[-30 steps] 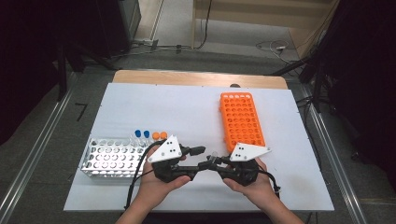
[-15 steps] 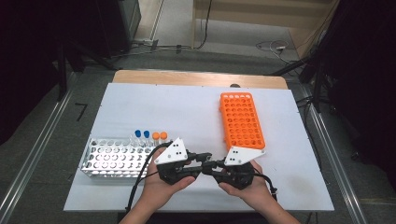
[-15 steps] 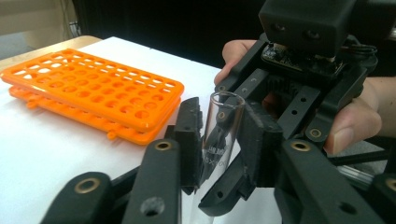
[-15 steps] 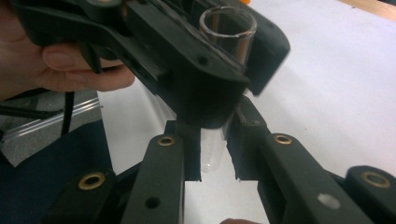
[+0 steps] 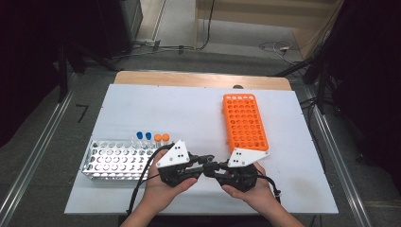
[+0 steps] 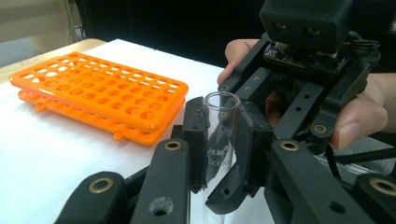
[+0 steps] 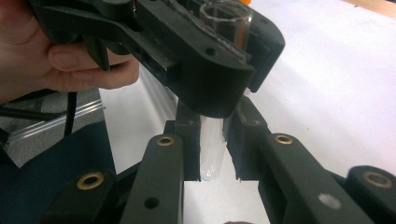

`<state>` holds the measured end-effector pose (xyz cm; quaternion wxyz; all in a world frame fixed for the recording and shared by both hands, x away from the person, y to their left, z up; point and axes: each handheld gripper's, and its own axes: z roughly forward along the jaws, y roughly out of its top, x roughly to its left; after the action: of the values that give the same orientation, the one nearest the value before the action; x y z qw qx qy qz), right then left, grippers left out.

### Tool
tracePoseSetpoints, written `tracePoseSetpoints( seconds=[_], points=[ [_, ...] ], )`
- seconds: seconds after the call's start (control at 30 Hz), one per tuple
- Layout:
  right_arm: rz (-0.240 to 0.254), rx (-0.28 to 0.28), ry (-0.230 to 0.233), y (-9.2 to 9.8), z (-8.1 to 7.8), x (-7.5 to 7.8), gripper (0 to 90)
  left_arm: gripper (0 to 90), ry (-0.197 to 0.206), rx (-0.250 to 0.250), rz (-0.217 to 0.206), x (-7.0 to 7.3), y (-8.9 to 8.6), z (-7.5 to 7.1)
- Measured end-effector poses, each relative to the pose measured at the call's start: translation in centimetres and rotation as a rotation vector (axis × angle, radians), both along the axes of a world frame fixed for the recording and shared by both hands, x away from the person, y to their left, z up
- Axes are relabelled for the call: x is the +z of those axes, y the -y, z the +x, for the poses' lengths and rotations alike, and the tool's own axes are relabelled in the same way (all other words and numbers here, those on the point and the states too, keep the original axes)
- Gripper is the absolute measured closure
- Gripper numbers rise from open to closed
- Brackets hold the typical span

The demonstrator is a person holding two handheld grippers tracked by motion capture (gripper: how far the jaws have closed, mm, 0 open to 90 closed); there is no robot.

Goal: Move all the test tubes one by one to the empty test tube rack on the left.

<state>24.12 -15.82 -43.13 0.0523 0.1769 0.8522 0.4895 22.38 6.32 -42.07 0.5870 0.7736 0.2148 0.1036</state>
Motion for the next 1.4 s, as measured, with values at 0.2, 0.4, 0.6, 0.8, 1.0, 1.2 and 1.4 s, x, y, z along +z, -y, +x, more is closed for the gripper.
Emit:
tracePoseSetpoints(
  seconds=[0.2, 0.4, 0.6, 0.8, 1.0, 1.2, 1.4],
  points=[
    [0.011, -0.01, 0.016, 0.4, 0.1, 0.2, 58.7, 76.2, 0.01, 0.026, -0.024, 0.5, -1.0, 0.0],
    [0.023, -0.04, 0.022, 1.0, 0.5, 0.4, 34.9, 76.2, 0.024, 0.064, -0.038, 1.2, -2.6, 0.2],
    [0.039, -0.069, 0.021, 2.0, 1.2, 0.6, 15.3, 76.2, 0.035, 0.112, -0.061, 1.8, -4.5, 0.4],
    [0.057, -0.102, 0.006, 3.2, 2.1, 0.7, 6.5, 76.2, 0.047, 0.149, -0.071, 2.2, -6.0, 0.5],
    [0.068, -0.112, 0.0, 4.2, 2.7, 0.7, 0.9, 76.2, 0.06, 0.179, -0.077, 2.5, -7.1, 0.5],
    [0.079, -0.127, -0.011, 5.3, 3.4, 0.7, 0.0, 76.2, 0.077, 0.215, -0.074, 2.7, -8.3, 0.5],
    [0.069, -0.162, 0.007, 6.5, 3.8, 0.6, 0.0, 76.2, 0.082, 0.261, -0.072, 2.7, -9.7, 0.6]
  ],
)
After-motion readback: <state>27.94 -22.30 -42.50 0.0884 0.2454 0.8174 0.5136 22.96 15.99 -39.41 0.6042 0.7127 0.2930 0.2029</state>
